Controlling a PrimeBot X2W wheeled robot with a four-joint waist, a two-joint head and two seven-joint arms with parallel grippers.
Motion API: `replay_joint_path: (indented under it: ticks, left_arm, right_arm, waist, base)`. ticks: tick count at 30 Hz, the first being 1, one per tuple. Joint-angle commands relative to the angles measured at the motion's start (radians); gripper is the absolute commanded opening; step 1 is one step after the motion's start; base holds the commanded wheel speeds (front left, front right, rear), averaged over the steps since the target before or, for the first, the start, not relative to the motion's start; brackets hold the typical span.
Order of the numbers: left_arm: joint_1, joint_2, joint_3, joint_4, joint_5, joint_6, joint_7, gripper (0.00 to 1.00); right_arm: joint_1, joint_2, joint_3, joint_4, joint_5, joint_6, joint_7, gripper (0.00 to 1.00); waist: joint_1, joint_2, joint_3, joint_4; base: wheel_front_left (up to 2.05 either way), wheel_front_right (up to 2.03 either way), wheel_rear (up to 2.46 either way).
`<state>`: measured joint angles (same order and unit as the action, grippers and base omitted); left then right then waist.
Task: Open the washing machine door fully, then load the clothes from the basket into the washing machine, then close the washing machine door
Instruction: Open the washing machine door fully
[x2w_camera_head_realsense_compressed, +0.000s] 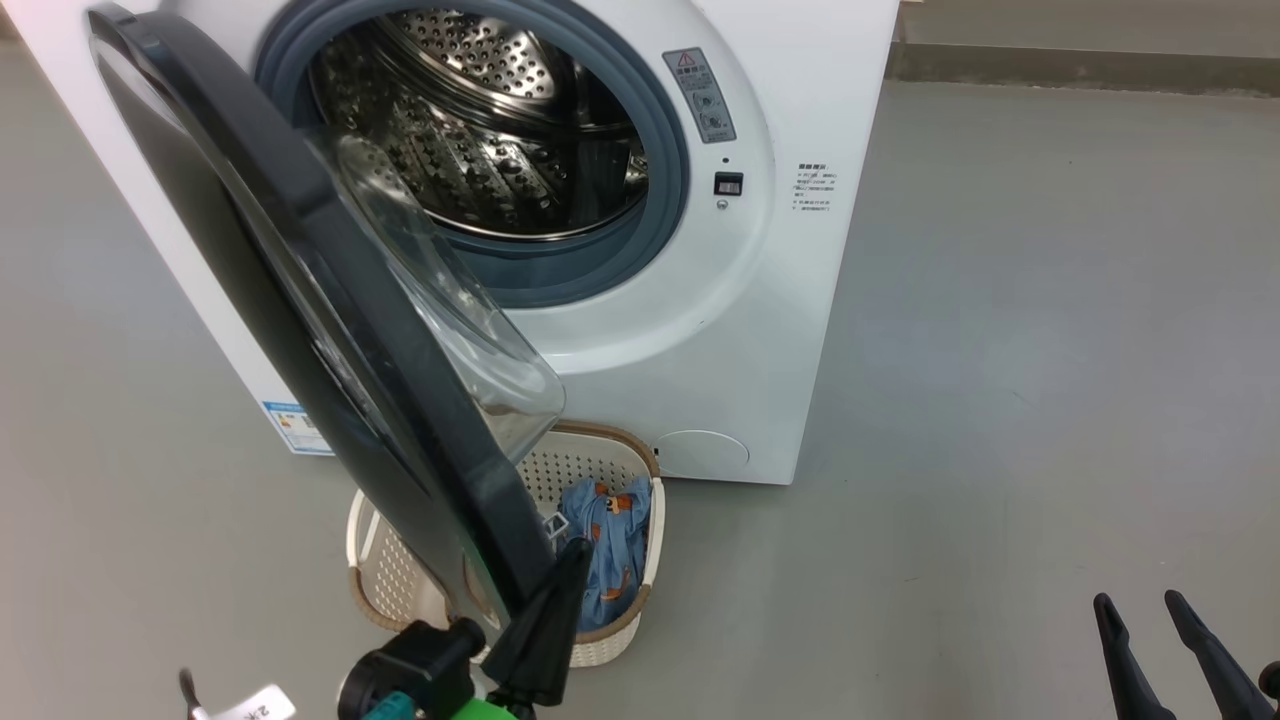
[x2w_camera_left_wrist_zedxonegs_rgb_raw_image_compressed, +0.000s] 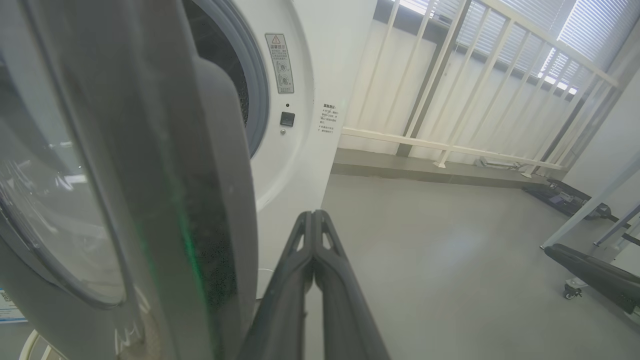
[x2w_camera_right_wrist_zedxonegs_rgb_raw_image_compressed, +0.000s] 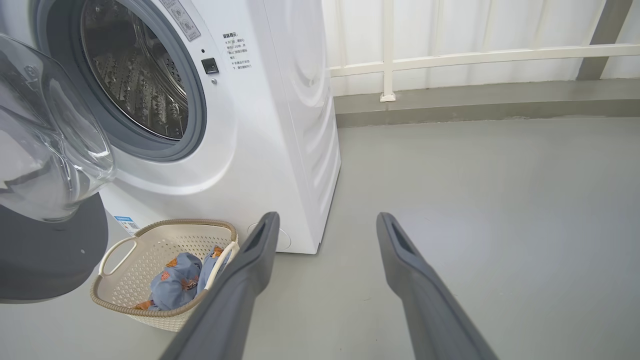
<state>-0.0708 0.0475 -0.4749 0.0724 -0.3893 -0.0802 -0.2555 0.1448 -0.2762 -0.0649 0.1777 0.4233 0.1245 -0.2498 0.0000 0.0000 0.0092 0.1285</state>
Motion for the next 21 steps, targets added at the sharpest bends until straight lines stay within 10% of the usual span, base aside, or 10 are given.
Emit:
replay_joint_path:
  ticks: [1,21]
  left_arm:
    - [-0.048,0.003,0.038,-0.009,-0.011,0.007,-0.006,0.0]
    - [-0.081,0.003,0.099,0.054,-0.051,0.004,-0.006,0.0]
  right_arm:
    - [-0.016,-0.021,0.023,-0.026,-0.002,0.006,-0.012,1.0]
    - [-0.02,-0.015,0.015,-0.042,-0.008,0.006,-0.012,1.0]
  waist:
    - [0.0,0.0,0.0,0.0]
    - [0.0,0.0,0.009,0.008]
  base:
    - [0.0,0.0,0.0]
    - [0.0,0.0,0.0]
